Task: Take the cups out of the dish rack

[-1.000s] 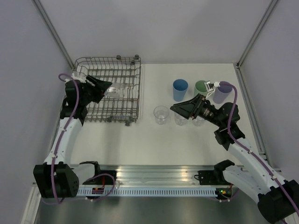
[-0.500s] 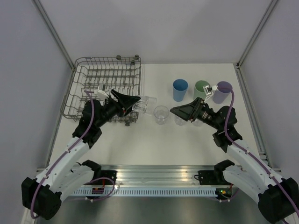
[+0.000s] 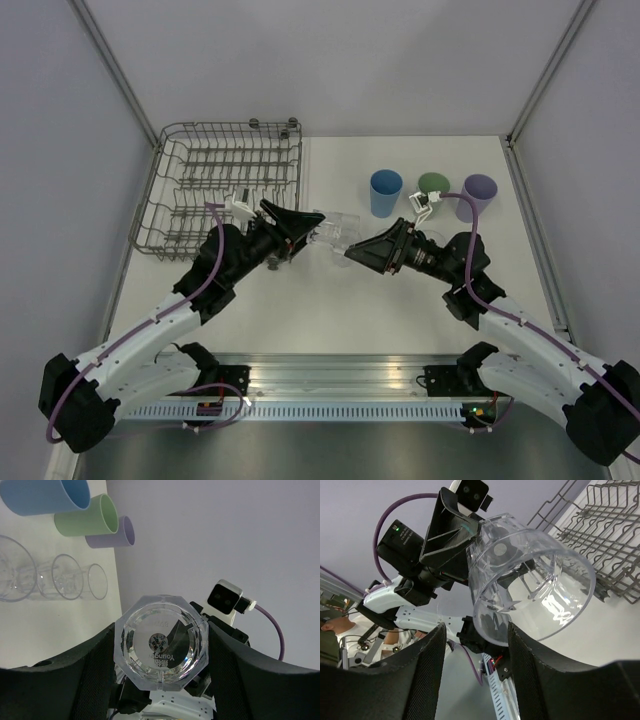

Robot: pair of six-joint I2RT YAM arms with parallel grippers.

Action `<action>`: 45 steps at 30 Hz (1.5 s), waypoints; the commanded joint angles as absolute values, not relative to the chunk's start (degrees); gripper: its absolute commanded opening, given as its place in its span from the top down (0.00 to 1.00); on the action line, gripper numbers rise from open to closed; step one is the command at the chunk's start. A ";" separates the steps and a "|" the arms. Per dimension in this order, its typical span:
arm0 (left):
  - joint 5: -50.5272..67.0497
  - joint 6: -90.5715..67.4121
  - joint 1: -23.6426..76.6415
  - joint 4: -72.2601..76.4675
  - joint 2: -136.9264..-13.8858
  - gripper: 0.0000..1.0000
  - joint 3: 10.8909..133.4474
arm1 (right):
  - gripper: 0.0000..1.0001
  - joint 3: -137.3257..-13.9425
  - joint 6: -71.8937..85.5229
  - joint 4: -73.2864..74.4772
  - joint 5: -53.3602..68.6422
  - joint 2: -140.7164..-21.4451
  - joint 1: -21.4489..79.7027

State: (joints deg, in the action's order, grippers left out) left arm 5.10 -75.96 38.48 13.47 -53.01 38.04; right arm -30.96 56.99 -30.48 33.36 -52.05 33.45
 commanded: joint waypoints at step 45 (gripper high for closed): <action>-16.01 -42.14 46.41 -24.49 -41.23 0.00 56.86 | 1.00 -66.16 15.56 37.42 -12.38 -56.42 31.48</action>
